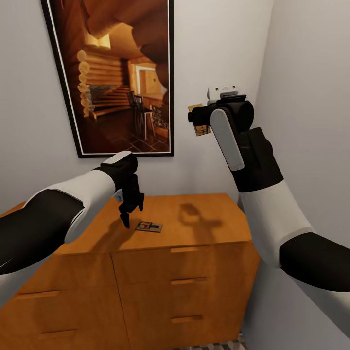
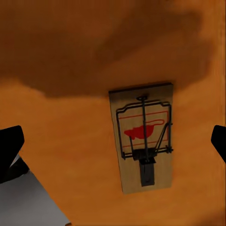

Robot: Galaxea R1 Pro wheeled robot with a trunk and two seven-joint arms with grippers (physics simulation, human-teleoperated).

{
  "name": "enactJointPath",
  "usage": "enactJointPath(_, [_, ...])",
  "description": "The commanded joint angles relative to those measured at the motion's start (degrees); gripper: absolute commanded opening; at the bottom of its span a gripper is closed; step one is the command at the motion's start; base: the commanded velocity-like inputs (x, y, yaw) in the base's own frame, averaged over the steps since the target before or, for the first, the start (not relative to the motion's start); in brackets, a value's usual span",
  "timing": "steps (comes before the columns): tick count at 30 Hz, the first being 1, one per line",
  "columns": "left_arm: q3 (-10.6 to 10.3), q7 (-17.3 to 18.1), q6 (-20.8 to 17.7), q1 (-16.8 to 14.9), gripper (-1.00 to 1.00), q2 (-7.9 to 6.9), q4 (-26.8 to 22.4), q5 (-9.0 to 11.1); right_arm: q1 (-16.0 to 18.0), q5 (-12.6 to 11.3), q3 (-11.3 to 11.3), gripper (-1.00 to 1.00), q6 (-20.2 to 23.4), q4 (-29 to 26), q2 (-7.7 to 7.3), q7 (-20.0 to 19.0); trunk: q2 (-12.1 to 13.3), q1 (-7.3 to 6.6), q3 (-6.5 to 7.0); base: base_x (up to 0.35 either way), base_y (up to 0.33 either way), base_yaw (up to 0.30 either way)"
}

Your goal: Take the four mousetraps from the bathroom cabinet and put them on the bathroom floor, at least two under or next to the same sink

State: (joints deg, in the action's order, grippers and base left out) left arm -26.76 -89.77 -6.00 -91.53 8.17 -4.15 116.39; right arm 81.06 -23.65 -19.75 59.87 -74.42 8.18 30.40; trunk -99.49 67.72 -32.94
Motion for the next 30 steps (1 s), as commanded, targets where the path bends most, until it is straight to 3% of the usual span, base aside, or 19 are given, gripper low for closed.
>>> enactJointPath(1, [-0.49, -0.23, -0.62, -0.05, 1.0, 0.0, -0.02, 0.43, 0.06, -0.69, -0.05, -1.0, 0.13, -0.02, -0.01, 0.72, -0.03, 0.01, -0.07, 0.168, 0.0, 0.0])
enactJointPath(30, [-0.4, -0.23, -0.59, -0.05, 1.0, 0.05, -2.52, 0.5, 0.06, -0.69, -0.03, -1.0, 0.13, -0.02, -0.07, 0.72, -0.03, 0.01, -0.07, 0.057, 0.0, 0.0])
